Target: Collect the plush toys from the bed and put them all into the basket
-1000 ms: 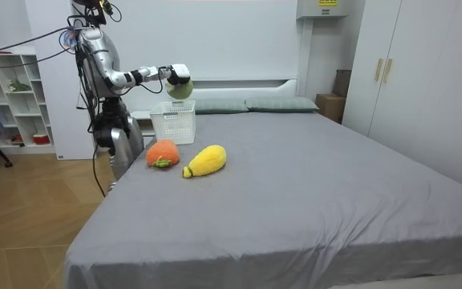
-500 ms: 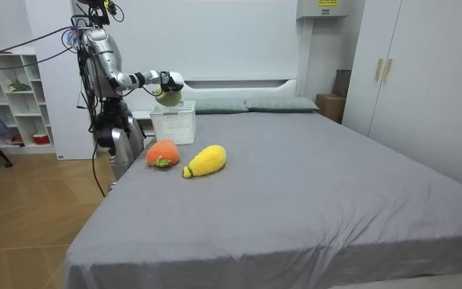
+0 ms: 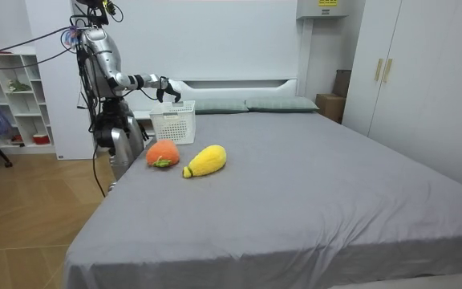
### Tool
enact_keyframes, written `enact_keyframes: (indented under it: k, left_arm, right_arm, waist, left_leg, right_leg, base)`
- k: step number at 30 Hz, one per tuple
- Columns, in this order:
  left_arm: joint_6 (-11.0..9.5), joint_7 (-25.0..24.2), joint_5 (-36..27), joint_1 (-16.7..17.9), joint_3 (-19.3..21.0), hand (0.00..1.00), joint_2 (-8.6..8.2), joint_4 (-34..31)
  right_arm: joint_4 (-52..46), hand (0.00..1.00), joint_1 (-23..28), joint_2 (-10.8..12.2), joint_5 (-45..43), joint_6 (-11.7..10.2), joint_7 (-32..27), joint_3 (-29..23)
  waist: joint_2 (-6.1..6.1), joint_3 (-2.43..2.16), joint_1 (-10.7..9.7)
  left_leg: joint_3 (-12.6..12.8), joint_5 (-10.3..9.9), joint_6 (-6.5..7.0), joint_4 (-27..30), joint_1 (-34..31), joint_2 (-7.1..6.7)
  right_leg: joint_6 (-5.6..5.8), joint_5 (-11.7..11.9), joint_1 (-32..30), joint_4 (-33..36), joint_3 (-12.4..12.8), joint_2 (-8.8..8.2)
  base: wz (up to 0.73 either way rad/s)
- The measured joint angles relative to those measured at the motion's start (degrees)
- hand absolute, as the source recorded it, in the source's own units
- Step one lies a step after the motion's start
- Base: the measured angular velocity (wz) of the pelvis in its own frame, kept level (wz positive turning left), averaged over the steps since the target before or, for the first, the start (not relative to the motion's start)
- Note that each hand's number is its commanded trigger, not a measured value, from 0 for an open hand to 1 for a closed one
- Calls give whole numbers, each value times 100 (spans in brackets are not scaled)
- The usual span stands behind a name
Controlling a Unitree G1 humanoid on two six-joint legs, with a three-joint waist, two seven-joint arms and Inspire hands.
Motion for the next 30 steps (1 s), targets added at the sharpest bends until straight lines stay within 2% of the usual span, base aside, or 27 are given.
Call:
enact_keyframes:
  k: [22,28,30]
  left_arm:
    - [1,-42,-4,46,28,0,-3,13]
    - [-1,-16,-4,89,279,0,-32,0]
    - [-3,82,-66,151,341,0,-49,0]
  right_arm:
    - [-13,0,102,-28,-47,-2,-10,-70]
    - [-79,0,103,-23,21,-7,-276,-469]
    - [-91,0,142,33,38,-85,-443,-752]
  waist:
    - [-4,-2,-30]
    - [-9,-6,-76]
    - [9,6,-221]
  left_leg:
    - [27,0,0,-10,11,3]
    - [30,1,0,4,24,3]
    - [30,3,2,12,98,4]
  right_leg:
    - [0,0,-7,1,35,1]
    - [0,1,14,1,27,6]
    - [3,3,84,-5,21,-3]
  base:
    - [0]
    - [0]
    - [0]
